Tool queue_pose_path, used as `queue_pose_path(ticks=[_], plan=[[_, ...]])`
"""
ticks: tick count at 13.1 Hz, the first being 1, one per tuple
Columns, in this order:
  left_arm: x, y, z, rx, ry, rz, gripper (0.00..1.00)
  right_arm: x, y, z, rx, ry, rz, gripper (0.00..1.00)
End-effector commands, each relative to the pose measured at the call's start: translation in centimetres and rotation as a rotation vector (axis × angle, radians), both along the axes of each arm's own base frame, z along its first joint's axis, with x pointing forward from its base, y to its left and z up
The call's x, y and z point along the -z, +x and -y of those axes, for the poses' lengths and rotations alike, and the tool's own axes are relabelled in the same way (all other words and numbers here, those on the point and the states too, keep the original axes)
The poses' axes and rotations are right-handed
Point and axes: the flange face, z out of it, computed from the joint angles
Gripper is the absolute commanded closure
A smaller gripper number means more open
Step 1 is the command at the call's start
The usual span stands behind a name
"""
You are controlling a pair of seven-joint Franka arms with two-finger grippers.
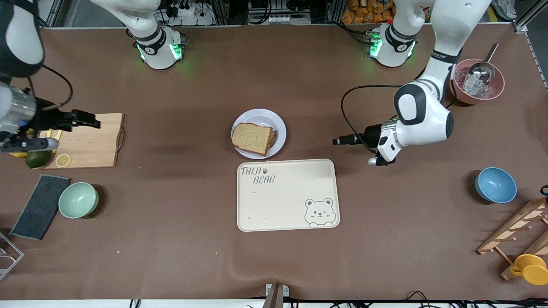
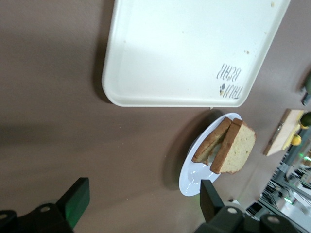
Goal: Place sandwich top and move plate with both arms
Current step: 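Release the bread and withdraw the right gripper while the left gripper approaches, then grasp the white plate rim with the left gripper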
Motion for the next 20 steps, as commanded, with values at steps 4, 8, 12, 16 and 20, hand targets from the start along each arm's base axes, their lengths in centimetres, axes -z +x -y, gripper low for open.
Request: queue_pose_path(ticks=[4,8,12,16,20], plan=[[2.5,-1.6,3.1,0.065,-0.121,0.086,0.00,-6.5,-0.8,2.6,-0.059,-0.085,0.018,0.00],[5.5,-3.4,5.7,0.098,-0.219,0.138,0.00,-9.6,-3.5,4.6,0.046,-0.079,0.036,0.00],[7.6,-5.5,8.6,0.061,-0.337,0.206,0.14,-10.1,-3.9,4.3,0.129,-0.092,0.044,0.00],[10.0,-7.6,11.3,0.082,-0.406,0.262,0.36,-10.2,-3.8,2.9,0.191,-0.105,0.032,0.00],[12.1,-8.9,13.4,0.078,-0.440,0.308,0.47,-11.0,-3.7,1.6,0.167,-0.097,0.069,0.00]])
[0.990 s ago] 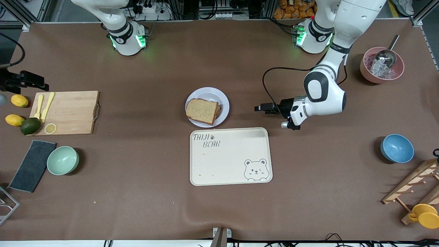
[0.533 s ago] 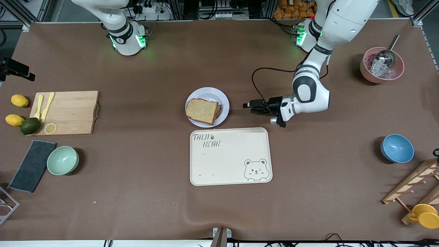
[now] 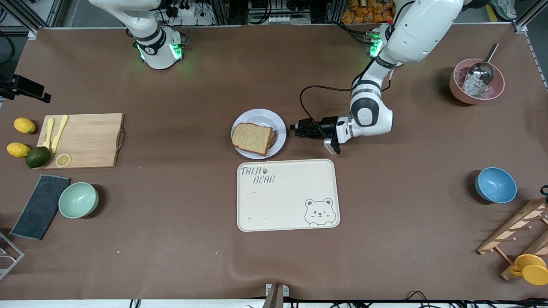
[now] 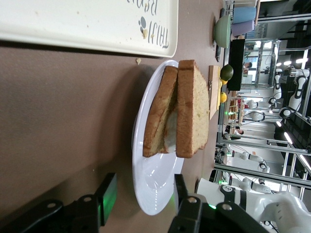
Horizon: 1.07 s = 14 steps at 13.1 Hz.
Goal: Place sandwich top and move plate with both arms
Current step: 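Grasp the white plate rim with the left gripper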
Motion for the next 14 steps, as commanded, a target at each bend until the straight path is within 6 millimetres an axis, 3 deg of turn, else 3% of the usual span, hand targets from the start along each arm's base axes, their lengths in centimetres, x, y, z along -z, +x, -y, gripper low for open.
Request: queue_pose_path(ticks=[1,4,9,14], plan=[[1.2,-0.3,1.8,-0.015,-0.018,0.021,0.49,-1.2,-0.7,-0.9,0.005,-0.001,0.030,0.00],[2.7,-0.1,2.1,0.001,-0.024,0.057,0.54,-1.1,-0.9,-0.8,0.015,0.009,0.017,0.00],[3.2,-1.2,4.3,-0.009,-0.040,0.038,0.61,-2.6,-0.8,-0.6,0.018,0.003,0.055,0.00],[3.9,-1.4,4.3,0.004,-0.043,0.077,0.85,-2.3,-0.1,-2.2,-0.012,0.002,0.068,0.00]])
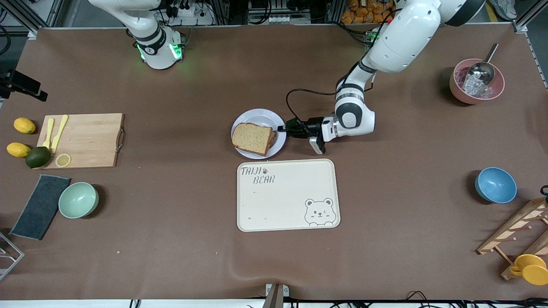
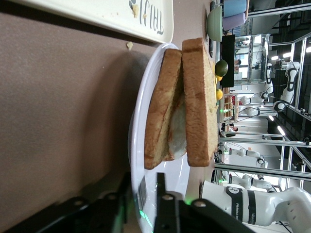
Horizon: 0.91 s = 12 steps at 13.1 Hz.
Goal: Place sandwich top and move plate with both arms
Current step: 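Grasp the white plate rim with the left gripper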
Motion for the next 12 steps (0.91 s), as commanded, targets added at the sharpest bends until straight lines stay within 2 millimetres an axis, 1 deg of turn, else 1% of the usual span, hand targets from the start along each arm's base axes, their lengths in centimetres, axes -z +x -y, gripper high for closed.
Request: queue_pose_path(ticks=[1,2,3,4,5,6,9,12], plan=[[1.2,-0.2,0.2,-0.009,-0.002,0.019,0.94,-0.4,0.2,-1.1,0.005,0.004,0.029,0.00],[1.5,-0.3,0.3,-0.003,-0.004,0.039,1.00,-0.5,0.7,-1.4,0.021,0.007,0.054,0.00],[1.8,-0.4,0.2,-0.004,-0.005,0.050,1.00,-0.6,0.6,-2.0,0.057,0.003,0.050,0.00],[1.9,-0.5,0.1,0.003,-0.008,0.070,1.00,-0.6,0.1,-2.3,0.085,-0.018,0.029,0.00],[1.8,-0.3,0.0,0.004,-0.015,0.086,1.00,-0.8,0.1,-1.9,0.099,-0.023,0.027,0.00],[1.6,-0.2,0.0,0.003,-0.026,0.086,1.00,-1.0,0.1,-1.9,0.100,-0.023,0.030,0.00],[0.4,-1.0,0.1,-0.059,-0.081,0.046,1.00,-0.9,0.2,-1.9,0.099,-0.020,0.028,0.00],[-2.1,-0.5,-1.1,-0.111,-0.121,0.004,1.00,-0.7,0.2,-2.0,0.092,-0.020,0.022,0.00]])
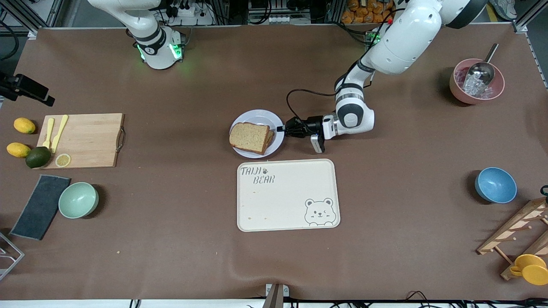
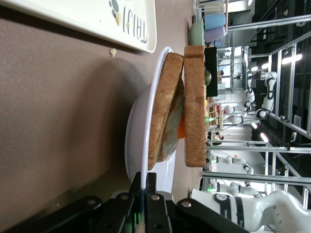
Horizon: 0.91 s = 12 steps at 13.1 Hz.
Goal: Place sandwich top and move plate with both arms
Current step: 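Slide the white plate onto the bear tray with the left gripper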
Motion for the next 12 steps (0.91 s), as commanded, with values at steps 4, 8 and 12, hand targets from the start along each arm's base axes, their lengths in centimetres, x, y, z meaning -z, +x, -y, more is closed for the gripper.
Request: queue_pose_path(ticks=[4,8,12], plan=[[-7.1,1.7,-2.4,-0.111,-0.068,-0.064,1.00,-0.3,-0.2,-0.3,0.006,-0.007,-0.005,0.00],[-8.9,6.2,-7.6,-0.203,-0.064,-0.082,1.00,-0.4,-0.2,-0.4,0.005,-0.007,-0.003,0.00],[-7.8,11.2,-13.8,-0.199,-0.028,-0.026,1.00,-0.4,-0.2,-0.4,0.005,-0.008,0.000,0.00]])
